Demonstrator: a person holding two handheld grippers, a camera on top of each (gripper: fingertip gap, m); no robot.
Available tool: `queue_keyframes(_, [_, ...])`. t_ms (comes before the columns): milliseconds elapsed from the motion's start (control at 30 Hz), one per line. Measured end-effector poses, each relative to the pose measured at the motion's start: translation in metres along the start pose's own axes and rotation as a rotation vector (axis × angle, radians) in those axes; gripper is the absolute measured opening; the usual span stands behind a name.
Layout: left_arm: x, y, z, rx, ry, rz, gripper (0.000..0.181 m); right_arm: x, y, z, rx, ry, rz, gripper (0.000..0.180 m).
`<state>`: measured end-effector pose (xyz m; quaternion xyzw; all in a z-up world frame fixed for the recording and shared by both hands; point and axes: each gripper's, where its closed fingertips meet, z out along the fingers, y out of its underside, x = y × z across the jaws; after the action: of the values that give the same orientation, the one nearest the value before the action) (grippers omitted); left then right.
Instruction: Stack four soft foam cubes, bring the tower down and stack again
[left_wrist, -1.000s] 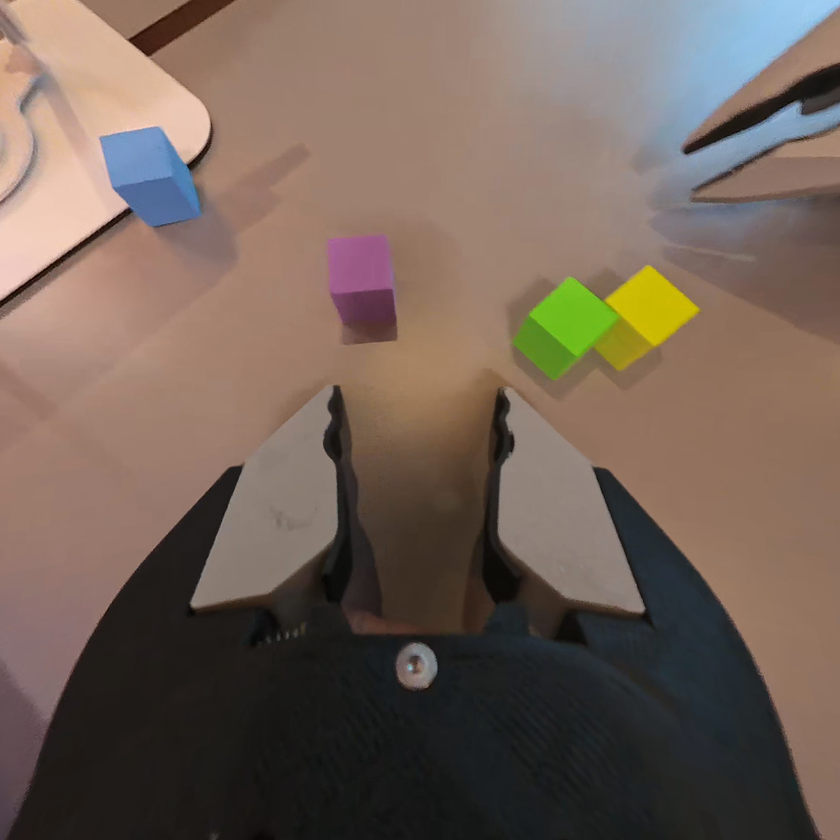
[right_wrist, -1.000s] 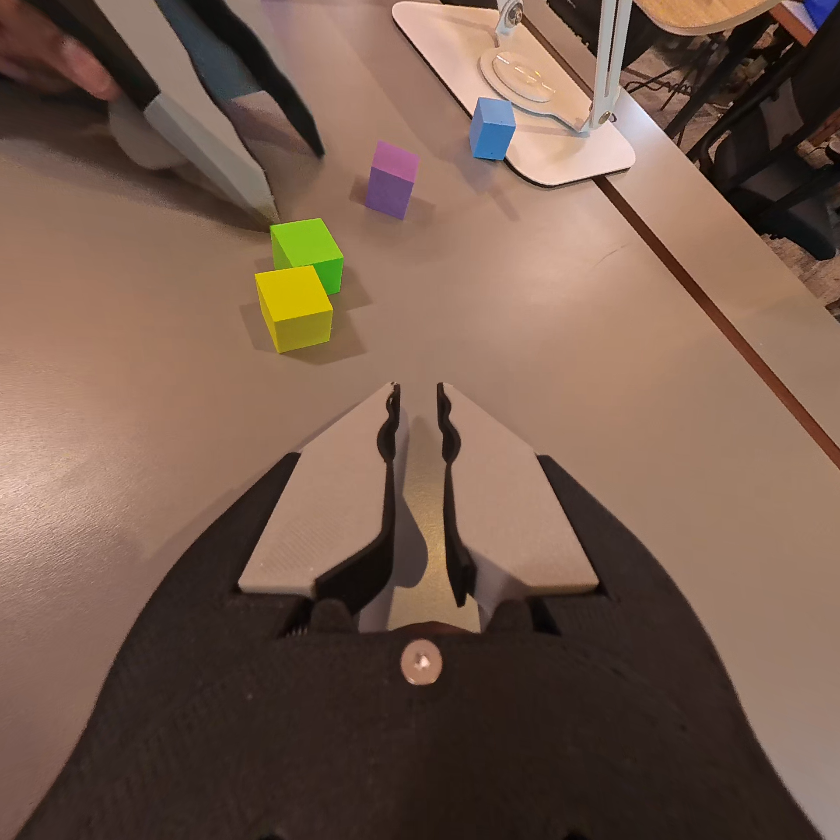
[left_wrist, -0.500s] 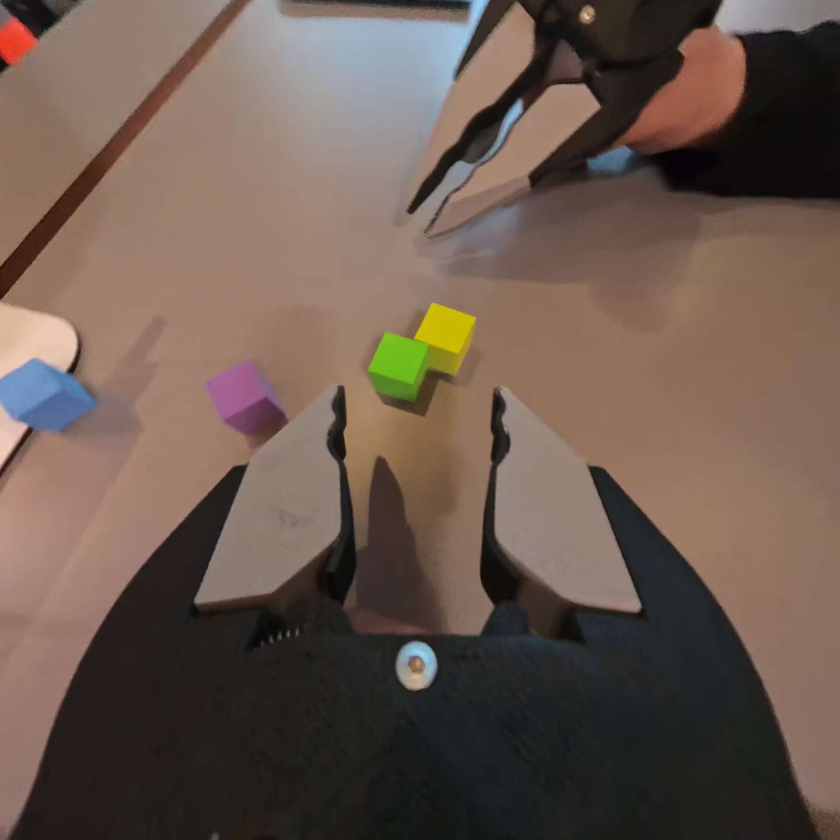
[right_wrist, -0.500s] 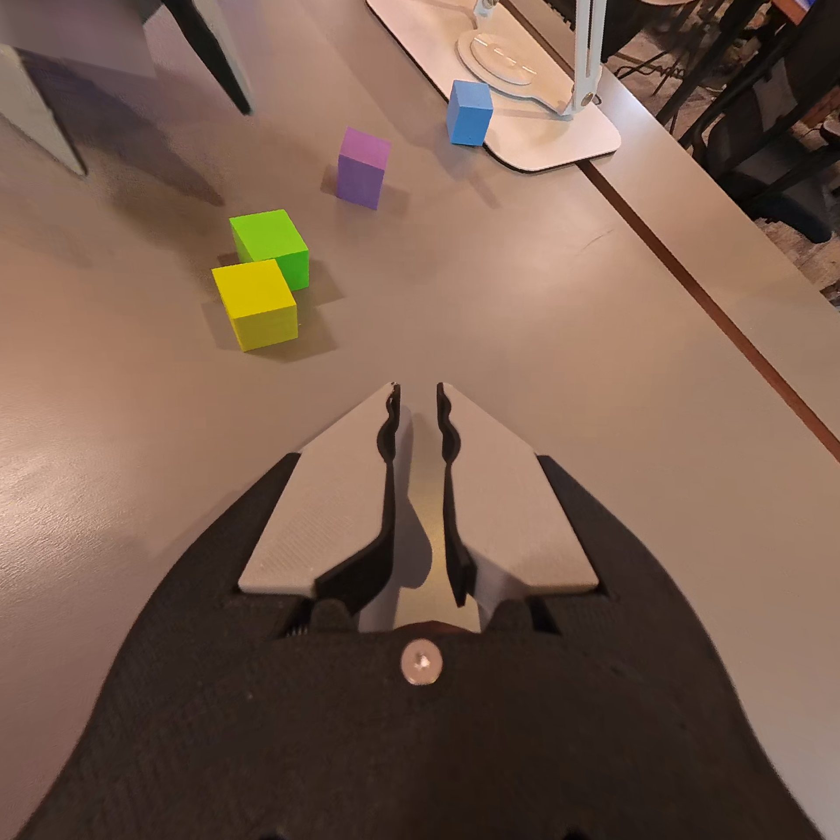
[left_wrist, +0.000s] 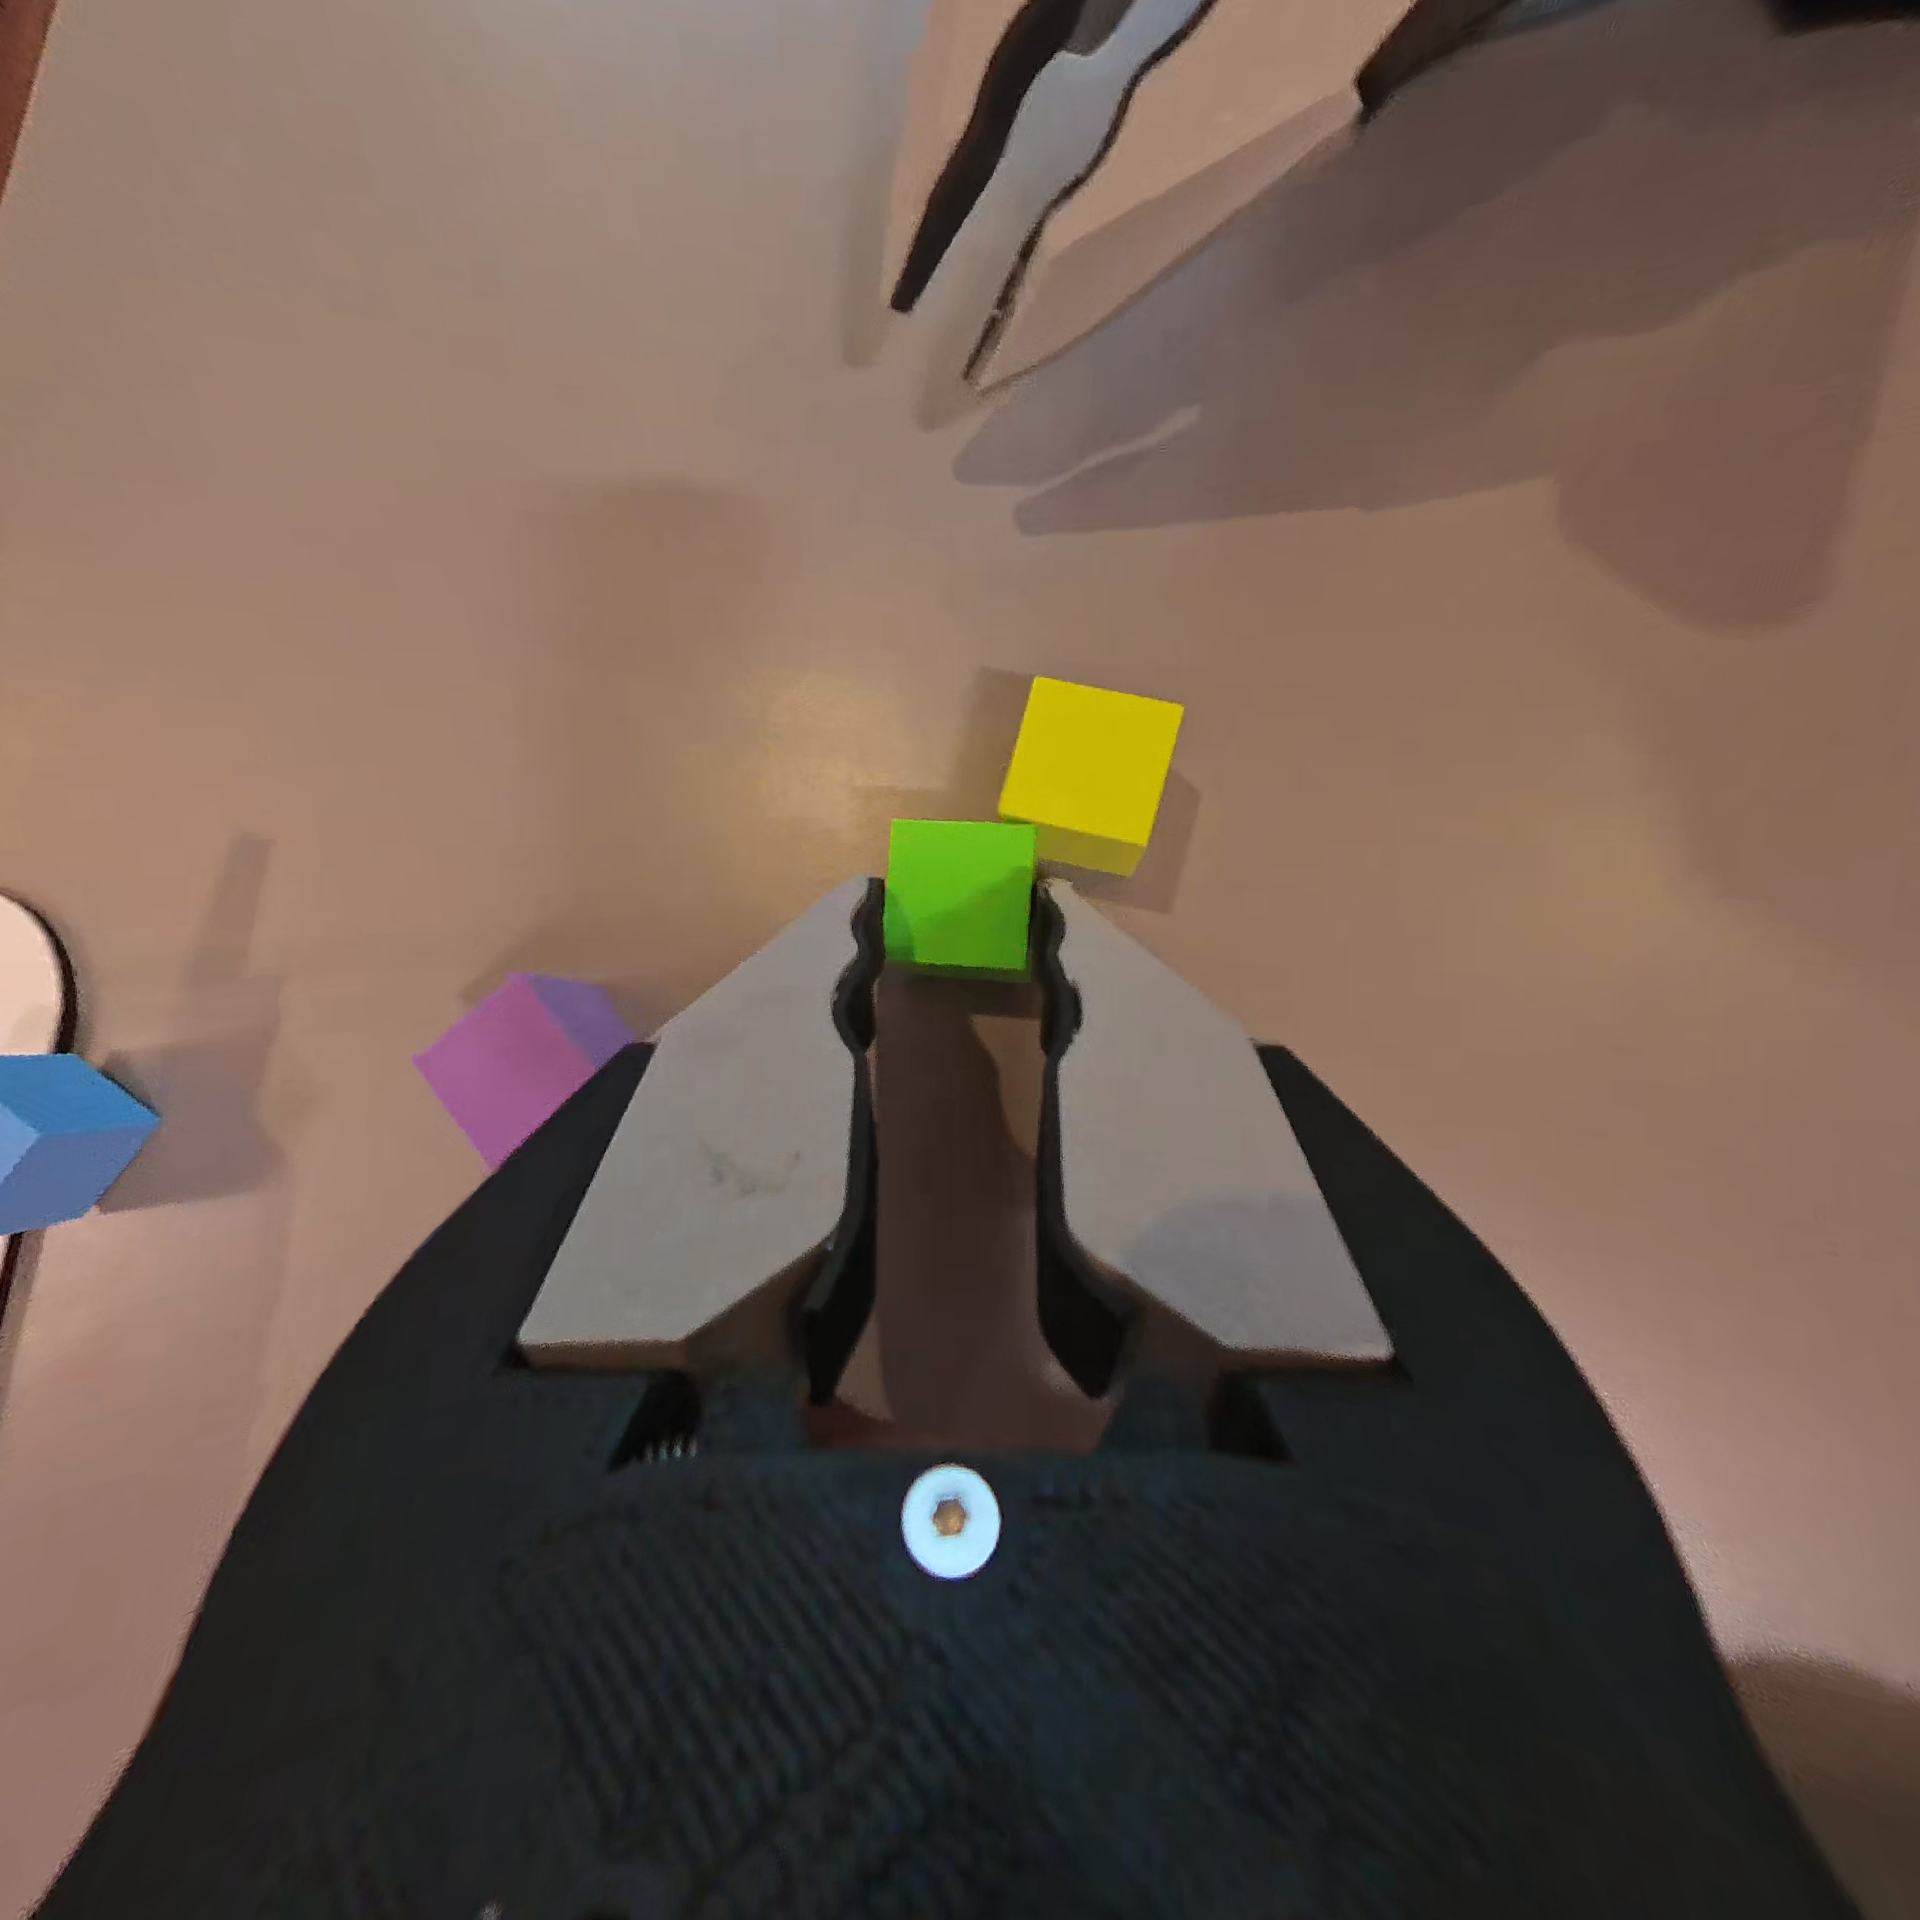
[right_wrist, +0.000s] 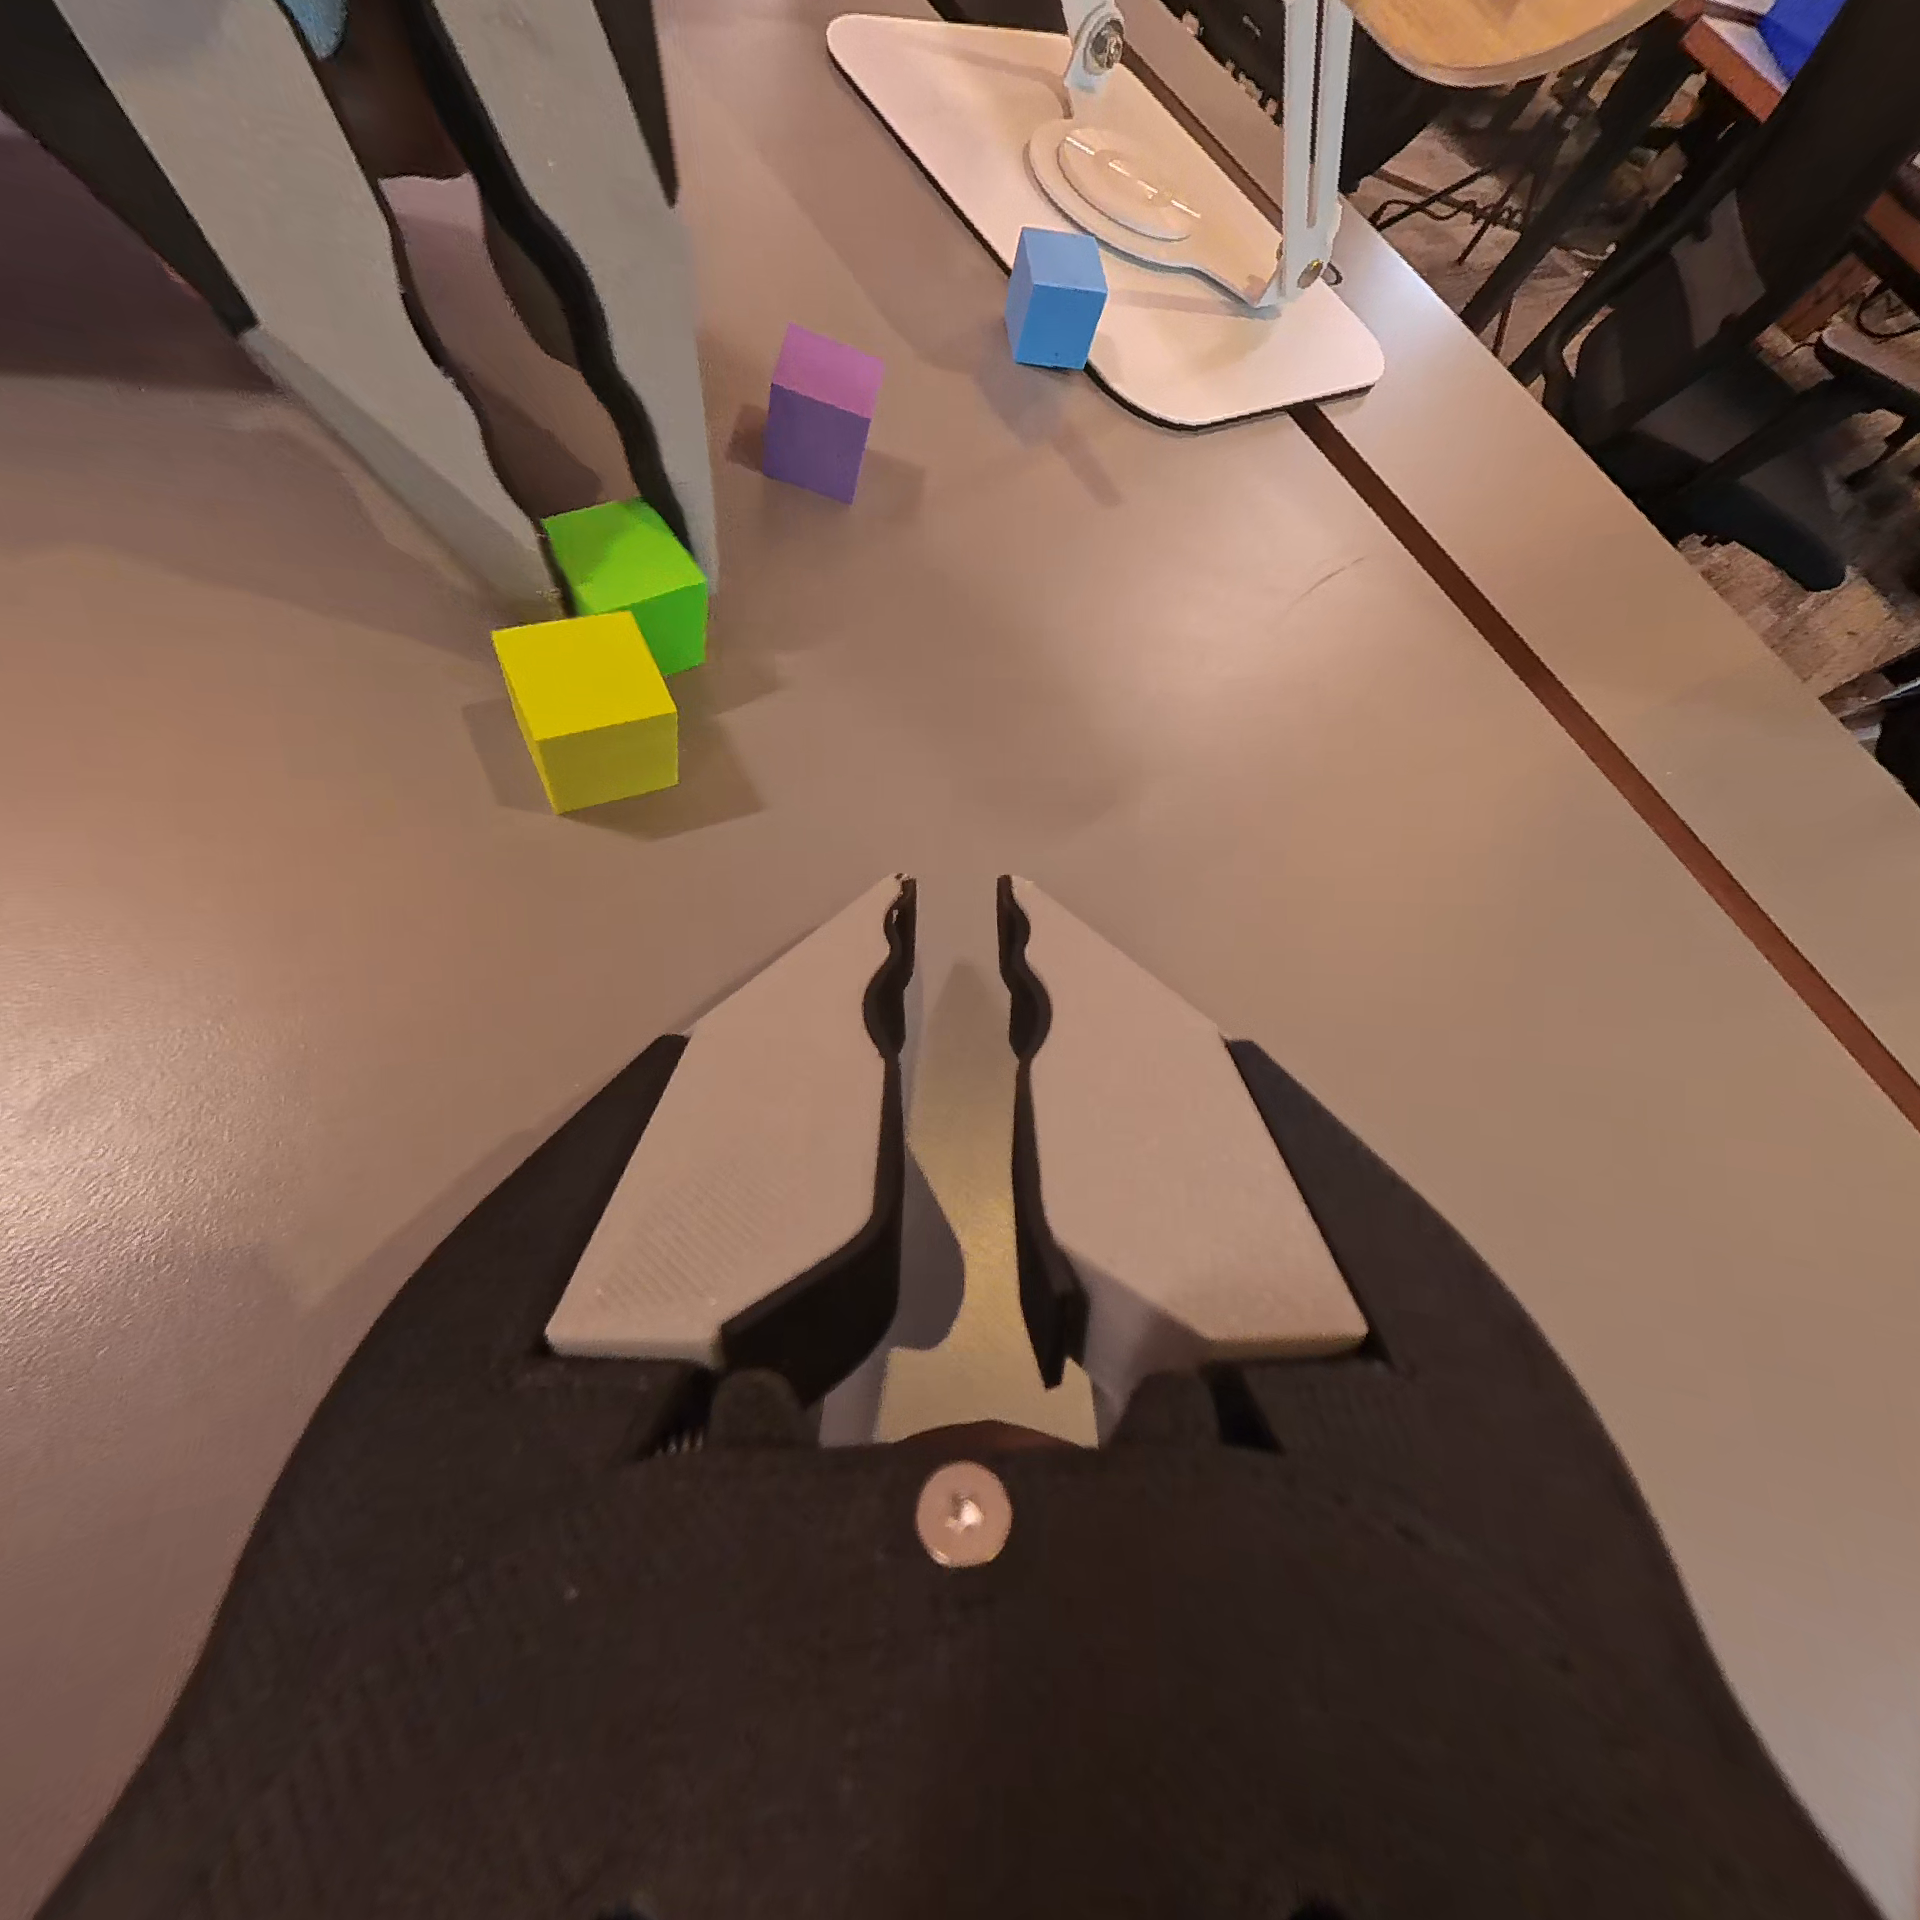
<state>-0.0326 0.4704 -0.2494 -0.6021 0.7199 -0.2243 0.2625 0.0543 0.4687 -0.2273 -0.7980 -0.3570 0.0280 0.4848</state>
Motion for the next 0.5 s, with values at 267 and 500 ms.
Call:
queue_keyframes(267, [0.043,0.013,-0.026,0.002,0.043,0.001,0.026,-0.002,-0.004,-0.001,0.013,-0.016,0.006,0.013])
queue_keyframes(500, [0.073,0.011,-0.017,-0.032,0.012,0.022,0.027,-0.013,-0.007,0.001,0.011,-0.039,-0.022,0.013])
